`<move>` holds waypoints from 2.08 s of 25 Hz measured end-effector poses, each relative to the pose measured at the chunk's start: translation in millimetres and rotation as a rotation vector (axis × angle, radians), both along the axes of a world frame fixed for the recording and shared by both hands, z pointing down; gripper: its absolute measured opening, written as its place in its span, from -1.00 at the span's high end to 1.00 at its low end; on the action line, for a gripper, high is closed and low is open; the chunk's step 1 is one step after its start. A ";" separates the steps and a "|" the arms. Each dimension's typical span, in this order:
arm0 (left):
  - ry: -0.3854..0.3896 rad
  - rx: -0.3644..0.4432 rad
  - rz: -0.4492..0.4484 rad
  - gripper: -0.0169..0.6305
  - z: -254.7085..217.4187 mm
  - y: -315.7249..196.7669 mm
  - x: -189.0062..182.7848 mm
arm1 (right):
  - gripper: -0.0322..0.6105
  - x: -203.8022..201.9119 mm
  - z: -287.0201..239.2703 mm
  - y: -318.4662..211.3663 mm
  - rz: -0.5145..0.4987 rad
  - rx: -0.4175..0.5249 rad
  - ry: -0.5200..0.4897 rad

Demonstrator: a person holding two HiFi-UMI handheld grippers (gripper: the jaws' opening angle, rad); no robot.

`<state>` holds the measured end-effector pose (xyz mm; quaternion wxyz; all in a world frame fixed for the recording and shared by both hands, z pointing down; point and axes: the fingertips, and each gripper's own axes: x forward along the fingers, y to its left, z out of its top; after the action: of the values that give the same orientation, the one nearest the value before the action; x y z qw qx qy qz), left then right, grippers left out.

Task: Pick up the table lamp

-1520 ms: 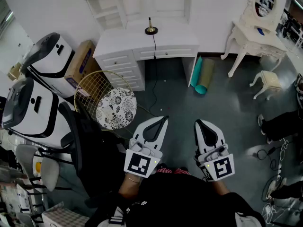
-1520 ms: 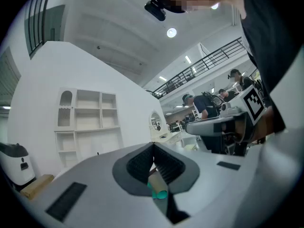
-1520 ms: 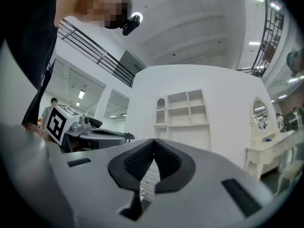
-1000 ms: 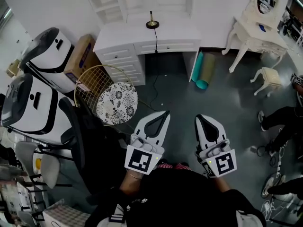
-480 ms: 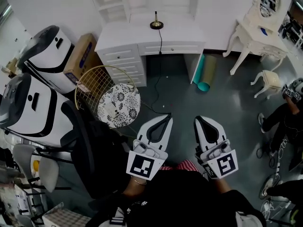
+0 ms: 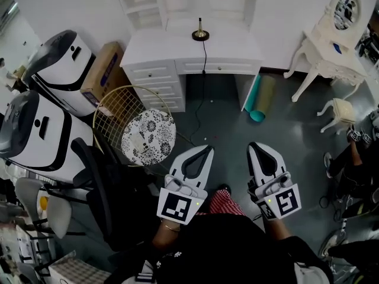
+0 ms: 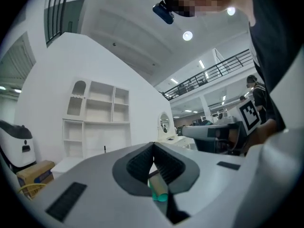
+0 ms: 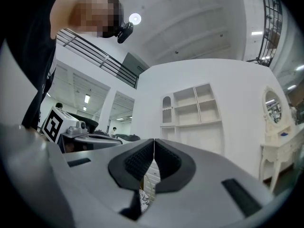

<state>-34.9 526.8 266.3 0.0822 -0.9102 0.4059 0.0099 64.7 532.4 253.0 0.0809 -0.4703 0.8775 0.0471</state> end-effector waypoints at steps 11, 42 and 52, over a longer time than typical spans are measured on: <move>-0.029 0.022 -0.085 0.92 -6.4 -71.8 21.5 | 0.85 56.3 -6.7 -78.9 0.005 0.021 -0.012; -0.033 0.001 -0.166 0.92 0.2 -204.7 62.4 | 0.85 103.3 3.1 -200.0 -0.103 -0.003 -0.081; -0.014 0.021 -0.113 0.92 -7.5 -270.9 54.1 | 0.85 87.8 0.7 -253.5 -0.064 0.019 -0.029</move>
<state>19.2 255.9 258.8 0.0951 -0.8849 0.4560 0.0031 152.5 278.9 253.6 0.0997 -0.4416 0.8905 0.0459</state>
